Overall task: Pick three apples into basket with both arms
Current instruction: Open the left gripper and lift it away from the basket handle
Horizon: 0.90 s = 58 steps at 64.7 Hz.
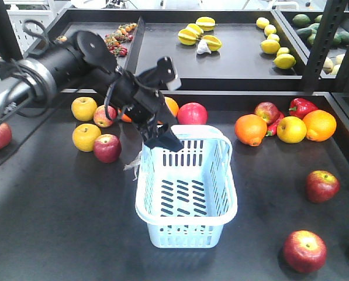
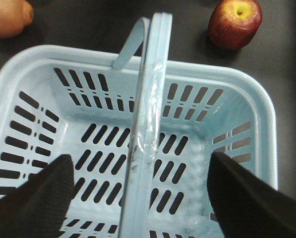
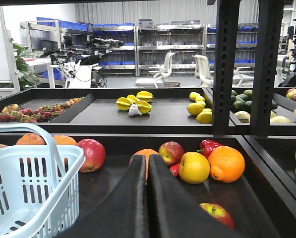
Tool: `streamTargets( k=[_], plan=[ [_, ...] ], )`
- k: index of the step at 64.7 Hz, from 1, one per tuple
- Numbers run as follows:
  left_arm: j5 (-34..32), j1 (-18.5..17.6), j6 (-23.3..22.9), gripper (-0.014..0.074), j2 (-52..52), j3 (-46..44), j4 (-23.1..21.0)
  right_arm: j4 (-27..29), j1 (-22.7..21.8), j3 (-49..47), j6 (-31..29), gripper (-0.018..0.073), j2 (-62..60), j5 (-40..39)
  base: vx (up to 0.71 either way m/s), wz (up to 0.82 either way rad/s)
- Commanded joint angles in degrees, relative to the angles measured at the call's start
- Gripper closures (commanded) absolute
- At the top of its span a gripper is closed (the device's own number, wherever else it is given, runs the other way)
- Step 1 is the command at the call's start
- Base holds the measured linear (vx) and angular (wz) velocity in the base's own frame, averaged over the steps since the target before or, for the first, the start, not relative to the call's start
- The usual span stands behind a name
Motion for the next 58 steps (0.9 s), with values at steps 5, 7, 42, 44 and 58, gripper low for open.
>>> streamTargets(
  k=[5,7,42,44,58],
  plan=[
    [-0.06,-0.21,-3.03,0.0060,-6.82,-1.92,-2.64,0.03,-0.33,0.85,-0.47,0.0564,-0.61,-4.20,0.00,0.00],
    [0.08,-0.21,-4.42,0.0073,-7.40,-1.92,-2.29,0.03,-0.33,0.85,-0.47,0.0564,-0.61,-4.20,0.00,0.00],
    [1.41,-0.21,-36.41,0.0604,-24.34,6.23,13.70,0.03,-0.33,0.85,-0.47,0.0564,-0.61,-4.20,0.00,0.00],
    [1.41,-0.21,-36.48,0.0604,-26.66,8.46,13.63,0.03,-0.33,0.85,-0.47,0.0564,-0.61,-4.20,0.00,0.00],
    [0.21,-0.21,-35.52,0.0604,-44.84,31.24,13.42,0.03,-0.33,0.85,-0.47,0.0564,-0.61,-4.20,0.00,0.00]
  ],
)
